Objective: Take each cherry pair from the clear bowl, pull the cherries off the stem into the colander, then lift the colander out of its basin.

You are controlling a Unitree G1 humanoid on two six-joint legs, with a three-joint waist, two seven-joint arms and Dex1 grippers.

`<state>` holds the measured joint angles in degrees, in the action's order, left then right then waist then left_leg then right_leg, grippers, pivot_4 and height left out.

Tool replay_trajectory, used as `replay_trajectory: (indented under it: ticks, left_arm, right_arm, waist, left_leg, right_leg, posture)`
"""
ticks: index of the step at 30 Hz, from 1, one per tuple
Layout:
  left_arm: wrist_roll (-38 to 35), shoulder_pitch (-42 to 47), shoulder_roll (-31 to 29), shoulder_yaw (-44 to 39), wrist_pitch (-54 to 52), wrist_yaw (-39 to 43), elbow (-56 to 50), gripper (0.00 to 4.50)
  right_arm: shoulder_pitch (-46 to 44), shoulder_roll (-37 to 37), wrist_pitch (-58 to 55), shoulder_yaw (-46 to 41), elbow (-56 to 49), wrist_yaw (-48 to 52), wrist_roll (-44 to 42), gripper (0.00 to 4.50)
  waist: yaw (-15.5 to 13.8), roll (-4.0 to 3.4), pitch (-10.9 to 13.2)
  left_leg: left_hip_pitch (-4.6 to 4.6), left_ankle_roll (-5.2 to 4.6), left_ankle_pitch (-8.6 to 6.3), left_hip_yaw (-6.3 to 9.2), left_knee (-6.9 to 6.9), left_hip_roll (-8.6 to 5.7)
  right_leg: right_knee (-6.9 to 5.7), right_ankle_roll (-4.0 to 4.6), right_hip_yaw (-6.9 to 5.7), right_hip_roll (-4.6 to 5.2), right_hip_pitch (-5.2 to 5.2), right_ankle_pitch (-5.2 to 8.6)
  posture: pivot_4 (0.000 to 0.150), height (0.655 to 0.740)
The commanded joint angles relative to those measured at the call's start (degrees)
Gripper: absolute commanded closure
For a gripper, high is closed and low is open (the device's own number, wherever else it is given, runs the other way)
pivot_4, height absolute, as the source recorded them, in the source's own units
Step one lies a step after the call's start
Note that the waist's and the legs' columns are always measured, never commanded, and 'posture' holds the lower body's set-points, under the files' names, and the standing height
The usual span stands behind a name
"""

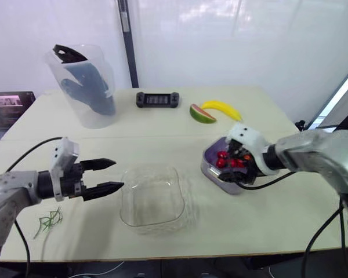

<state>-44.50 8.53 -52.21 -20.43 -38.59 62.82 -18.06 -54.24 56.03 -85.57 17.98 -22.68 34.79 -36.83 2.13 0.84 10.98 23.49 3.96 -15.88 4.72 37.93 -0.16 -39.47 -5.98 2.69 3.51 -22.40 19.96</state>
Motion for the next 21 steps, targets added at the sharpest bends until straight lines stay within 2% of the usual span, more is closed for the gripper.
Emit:
replay_trajectory:
  ticks: [1, 7, 10, 12, 20, 21]
  left_arm:
    - [-1.6, -1.69, -0.27, -3.61, -0.32, -1.72, -3.71, 0.04]
    - [-2.61, -4.89, 0.3, -5.78, -0.71, -4.35, -6.64, 0.04]
    - [-2.85, -5.5, 0.45, -6.01, -0.67, -5.41, -7.44, 0.0]
    - [-2.97, -5.57, 0.43, -5.9, -0.55, -5.93, -7.59, 0.0]
    - [-3.38, -6.06, 0.81, -5.51, -0.53, -7.43, -8.49, 0.0]
    - [-3.37, -5.98, 0.86, -5.3, -0.51, -7.54, -8.51, 0.0]
  right_arm:
    - [-3.49, -1.85, -1.21, 2.17, 1.16, -0.62, 2.31, 0.0]
    - [-4.88, -5.58, -5.64, 4.73, 2.17, -0.01, 2.05, 0.0]
    - [-5.26, -6.66, -6.01, 5.52, 3.76, -0.67, 3.25, 0.84]
    - [-5.7, -7.23, -5.67, 5.99, 4.34, -0.88, 3.82, 1.7]
    - [-5.47, -10.05, -6.92, 4.41, 4.36, -1.75, 3.58, 1.7]
    - [-5.31, -10.03, -6.93, 4.08, 4.21, -1.67, 3.18, 1.94]
  waist:
    - [0.1, 0.0, 0.0]
    - [0.27, -0.01, 0.0]
    - [0.32, -0.01, 0.0]
    - [0.26, -0.01, 0.0]
    - [0.37, -0.01, 0.0]
    - [0.37, -0.01, 0.0]
  left_leg:
    - [0.0, 0.0, 0.0, 0.0, 0.0, -0.01]
    - [0.0, -0.01, 0.0, 0.02, -0.03, 0.0]
    - [-0.01, -0.01, 0.0, 0.0, -0.02, -0.01]
    - [-0.01, -0.01, 0.0, 0.01, -0.02, -0.01]
    - [-0.01, -0.01, 0.0, 0.01, -0.02, -0.01]
    - [-0.01, -0.01, 0.0, 0.01, -0.02, -0.01]
  right_leg:
    - [-0.01, 0.0, 0.0, 0.0, 0.0, 0.0]
    - [-0.02, 0.0, -0.01, -0.02, -0.02, 0.0]
    - [-0.04, 0.0, 0.0, -0.02, -0.03, 0.0]
    - [-0.06, 0.0, -0.01, -0.04, -0.03, 0.0]
    - [-0.06, 0.0, -0.01, -0.04, -0.04, 0.0]
    - [-0.06, 0.0, -0.01, -0.04, -0.04, 0.0]
  posture:
    - [0.15, 0.74]
    - [0.15, 0.74]
    - [0.15, 0.74]
    - [0.15, 0.74]
    - [0.15, 0.74]
    - [0.15, 0.74]
